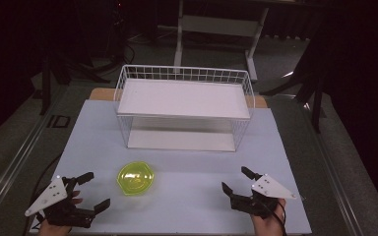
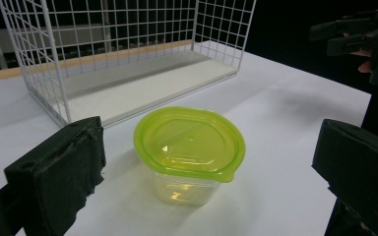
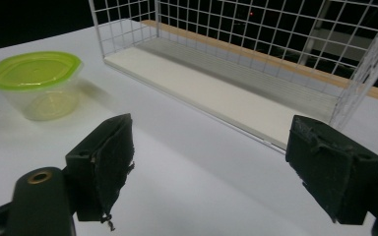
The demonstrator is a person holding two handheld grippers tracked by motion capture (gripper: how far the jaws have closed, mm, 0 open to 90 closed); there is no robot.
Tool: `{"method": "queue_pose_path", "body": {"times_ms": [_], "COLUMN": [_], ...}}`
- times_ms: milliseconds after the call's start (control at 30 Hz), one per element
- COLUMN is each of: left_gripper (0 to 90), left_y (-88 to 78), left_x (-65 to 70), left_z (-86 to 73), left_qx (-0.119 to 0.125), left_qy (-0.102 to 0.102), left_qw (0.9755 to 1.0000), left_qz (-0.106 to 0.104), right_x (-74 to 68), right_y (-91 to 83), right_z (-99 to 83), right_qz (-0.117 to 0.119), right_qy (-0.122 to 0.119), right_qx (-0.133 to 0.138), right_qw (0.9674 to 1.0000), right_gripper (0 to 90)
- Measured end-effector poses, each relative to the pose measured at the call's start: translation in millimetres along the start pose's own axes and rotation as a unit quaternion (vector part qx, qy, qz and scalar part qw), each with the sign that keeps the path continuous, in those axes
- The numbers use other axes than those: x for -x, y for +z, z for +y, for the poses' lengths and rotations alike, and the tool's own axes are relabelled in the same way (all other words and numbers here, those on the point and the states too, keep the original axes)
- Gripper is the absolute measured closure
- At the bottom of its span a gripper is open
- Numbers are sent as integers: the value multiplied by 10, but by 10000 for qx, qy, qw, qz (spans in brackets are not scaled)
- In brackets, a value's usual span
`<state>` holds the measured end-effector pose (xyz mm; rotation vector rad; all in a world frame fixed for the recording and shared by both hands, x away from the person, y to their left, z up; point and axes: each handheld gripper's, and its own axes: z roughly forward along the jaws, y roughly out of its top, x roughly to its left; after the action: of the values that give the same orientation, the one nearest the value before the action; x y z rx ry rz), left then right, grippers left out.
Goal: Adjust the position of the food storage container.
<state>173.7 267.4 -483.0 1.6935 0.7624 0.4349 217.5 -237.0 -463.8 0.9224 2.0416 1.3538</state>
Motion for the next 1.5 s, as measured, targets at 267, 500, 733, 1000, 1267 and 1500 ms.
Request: {"method": "queue_pose_path", "body": {"times_ms": [267, 500, 733, 1000, 1267, 1500], "left_gripper": [3, 3, 89, 506, 887, 900], "left_y": [-21, -10, 18, 9, 108, 306], "left_x": [84, 155, 129, 130, -1, -14], "left_z": [53, 153, 217, 209, 37, -147], "left_qx": [106, -144, -415, -679, -1550, -2128], "left_qy": [-21, -413, -300, -47, -220, -77], "left_qw": [9995, 9990, 9987, 9955, 9823, 9719], "left_qz": [-290, -66, 73, 658, 1026, 1002], "right_x": [-70, -105, -161, -181, -179, -178], "right_y": [-5, -13, 5, 3, -1, 11], "right_z": [20, 47, 69, 80, 82, 85], "right_qz": [119, 180, 240, 278, 309, 326], "right_qy": [26, 80, 63, 22, 45, 65], "right_qx": [13, 95, 140, 195, 206, 219], "right_qw": [9999, 9998, 9996, 9994, 9993, 9992], "right_gripper": [175, 175, 175, 175, 175, 175]}}
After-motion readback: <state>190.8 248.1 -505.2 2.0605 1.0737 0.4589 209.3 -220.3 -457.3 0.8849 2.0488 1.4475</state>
